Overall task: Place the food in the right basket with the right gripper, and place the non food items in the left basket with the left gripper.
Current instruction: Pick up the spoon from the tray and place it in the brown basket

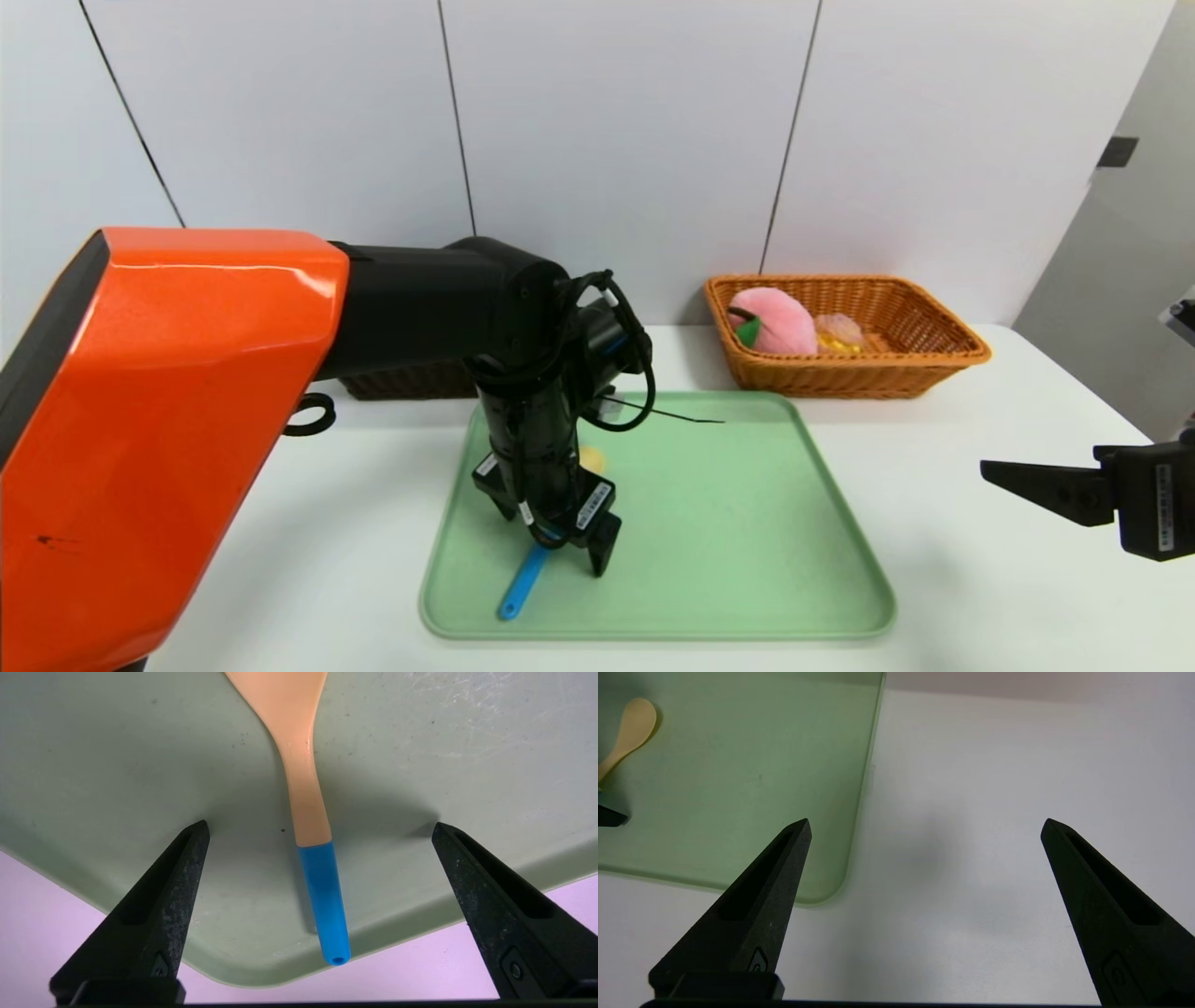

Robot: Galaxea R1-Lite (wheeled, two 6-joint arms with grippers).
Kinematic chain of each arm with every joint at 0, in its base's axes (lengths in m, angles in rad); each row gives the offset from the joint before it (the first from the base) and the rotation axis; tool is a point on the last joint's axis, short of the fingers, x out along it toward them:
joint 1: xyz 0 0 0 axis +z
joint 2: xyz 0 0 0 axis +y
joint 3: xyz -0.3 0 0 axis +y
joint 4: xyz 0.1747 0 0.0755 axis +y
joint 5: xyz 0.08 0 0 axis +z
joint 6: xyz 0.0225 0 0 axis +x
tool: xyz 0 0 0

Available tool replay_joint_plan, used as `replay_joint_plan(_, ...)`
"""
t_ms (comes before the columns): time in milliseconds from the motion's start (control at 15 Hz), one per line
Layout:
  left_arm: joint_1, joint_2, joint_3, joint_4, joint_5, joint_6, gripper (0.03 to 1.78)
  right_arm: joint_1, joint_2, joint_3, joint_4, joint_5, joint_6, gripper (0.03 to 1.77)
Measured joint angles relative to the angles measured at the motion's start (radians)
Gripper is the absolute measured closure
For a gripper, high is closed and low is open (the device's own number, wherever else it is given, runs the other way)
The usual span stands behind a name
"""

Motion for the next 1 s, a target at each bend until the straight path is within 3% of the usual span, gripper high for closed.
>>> replay_joint_plan(467,-0.002,0.001,0.000,0.000,-0.004,-0.003,0.12,0.000,-0.003,0.011,0.000,0.000,0.001,0.10)
replay_joint_plan(667,-0.002,0.010,-0.014,0.005,-0.002,-0.017,0.60,0.000,-0.006,0.011,-0.001,0.000,0.001,0.10)
replay_joint_plan(933,0.000,0.019,-0.026,0.006,-0.004,-0.023,1.02,0.002,-0.011,0.012,-0.001,0.000,0.000,0.10)
replay_joint_plan(1000,0.000,0.019,-0.026,0.006,-0.004,-0.023,1.23,0.003,-0.014,0.012,0.000,0.000,0.000,0.10)
